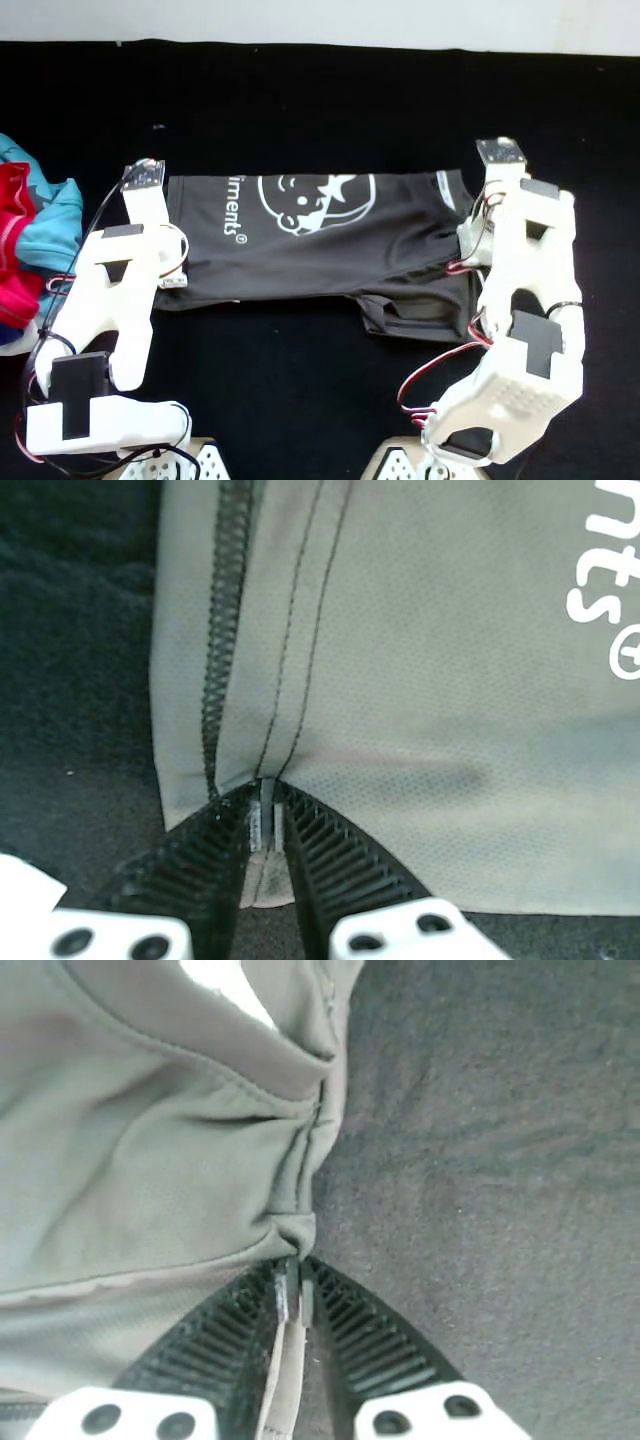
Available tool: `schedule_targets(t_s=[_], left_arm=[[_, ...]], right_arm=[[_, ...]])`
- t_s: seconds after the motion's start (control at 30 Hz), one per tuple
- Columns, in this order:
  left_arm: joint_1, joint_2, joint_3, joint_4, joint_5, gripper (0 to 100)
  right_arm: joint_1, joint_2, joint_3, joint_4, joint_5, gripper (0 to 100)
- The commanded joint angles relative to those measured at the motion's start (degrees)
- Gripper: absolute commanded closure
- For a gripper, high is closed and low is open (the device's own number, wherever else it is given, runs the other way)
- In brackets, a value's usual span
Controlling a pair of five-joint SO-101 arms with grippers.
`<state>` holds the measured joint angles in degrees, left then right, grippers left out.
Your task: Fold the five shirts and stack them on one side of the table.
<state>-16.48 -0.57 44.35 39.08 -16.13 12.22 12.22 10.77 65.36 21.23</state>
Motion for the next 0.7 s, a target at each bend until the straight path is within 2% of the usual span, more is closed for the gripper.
schedule_targets(t_s=[0.0,0.23,0.33,0.43,0.57,0.67], left_arm=[[0.57,0.31,-0.04,-2.29,0.26,99],[0.57,0.31,-0.04,-2.29,0.26,99],[0.57,0.31,-0.04,-2.29,0.26,99],[0.57,0.31,-0.04,-2.29,0.26,99],[0.57,0.31,-0.04,-2.29,0.26,99],[0.57,0.31,-0.04,-2.29,0.26,99]], right_arm=[[2.68,-0.04,-6.29,0.57,-0.18,99.3],[2.68,0.13,-4.88,0.92,4.40,98.1],[3.03,-0.31,-4.97,1.36,4.22,89.0],[2.86,-0.92,-6.90,6.37,4.22,81.5],[1.19,-5.67,-8.13,11.74,4.13,85.9],[-2.24,-10.77,-6.73,15.34,4.13,97.7]])
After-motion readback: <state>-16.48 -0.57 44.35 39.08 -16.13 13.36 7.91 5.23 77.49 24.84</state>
